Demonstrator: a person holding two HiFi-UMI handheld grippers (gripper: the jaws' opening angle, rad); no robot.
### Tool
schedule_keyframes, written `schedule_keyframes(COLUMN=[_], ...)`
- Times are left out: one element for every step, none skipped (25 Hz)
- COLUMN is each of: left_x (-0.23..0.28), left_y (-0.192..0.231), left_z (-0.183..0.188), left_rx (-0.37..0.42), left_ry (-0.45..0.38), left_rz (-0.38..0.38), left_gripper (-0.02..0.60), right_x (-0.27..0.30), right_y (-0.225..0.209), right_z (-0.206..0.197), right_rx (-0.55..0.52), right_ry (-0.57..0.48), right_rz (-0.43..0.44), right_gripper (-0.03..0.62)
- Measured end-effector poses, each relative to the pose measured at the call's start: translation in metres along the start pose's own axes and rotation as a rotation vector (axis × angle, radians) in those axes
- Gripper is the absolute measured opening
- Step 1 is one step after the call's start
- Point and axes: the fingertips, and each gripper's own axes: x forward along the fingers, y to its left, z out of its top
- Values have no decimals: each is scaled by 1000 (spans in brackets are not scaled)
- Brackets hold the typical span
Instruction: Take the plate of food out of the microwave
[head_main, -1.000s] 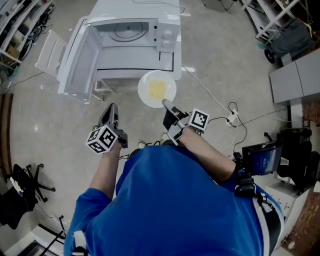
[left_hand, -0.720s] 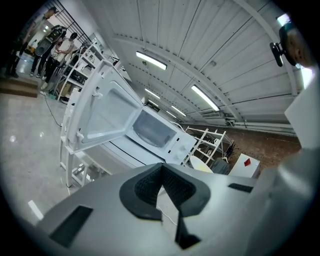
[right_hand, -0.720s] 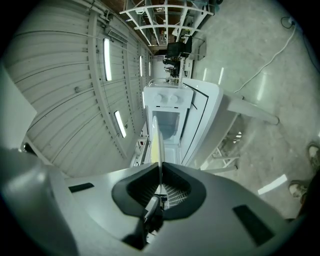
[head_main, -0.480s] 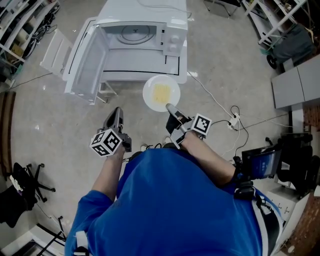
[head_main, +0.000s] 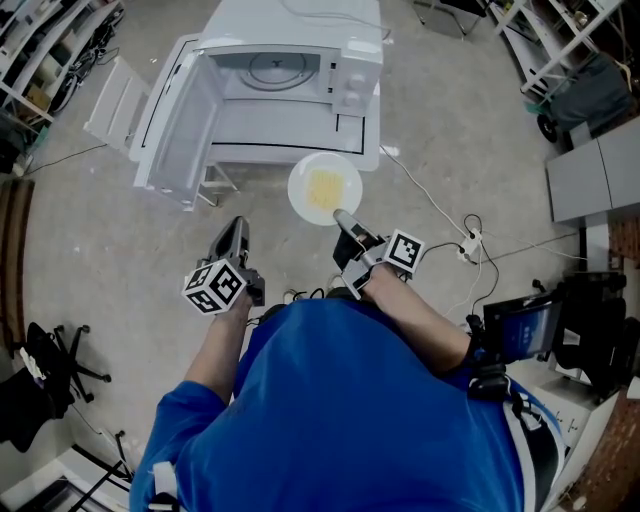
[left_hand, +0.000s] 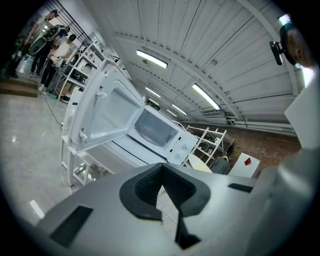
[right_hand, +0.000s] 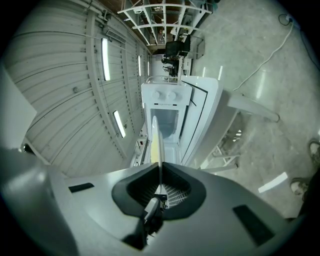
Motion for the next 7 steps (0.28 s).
schedule_keyframes(left_x=[1,1,1,1,1,1,1], left_y=[0,1,1,1,2,2,3], left_z=[0,0,1,1,2,2,3], left_rx=[0,1,1,1,1,0,0], left_ry=[-1,-2,-2,-2,-2,-2,-2], left_rz=[0,0,1,1,2,3,3], left_gripper=[9,9,9,9,9,9,9], right_x=[1,2,2,3,4,5,6], right_y=[0,-1,-1,0,0,0,0], right_z=[0,1,1,0,0,0,-1], right_rx=[-1,-2,-4,-4,-4,-2,-1], right_ry=[1,2,3,4,5,5,6], right_rz=[1,1,1,2,2,2,2], right_gripper=[17,17,17,17,17,17,17])
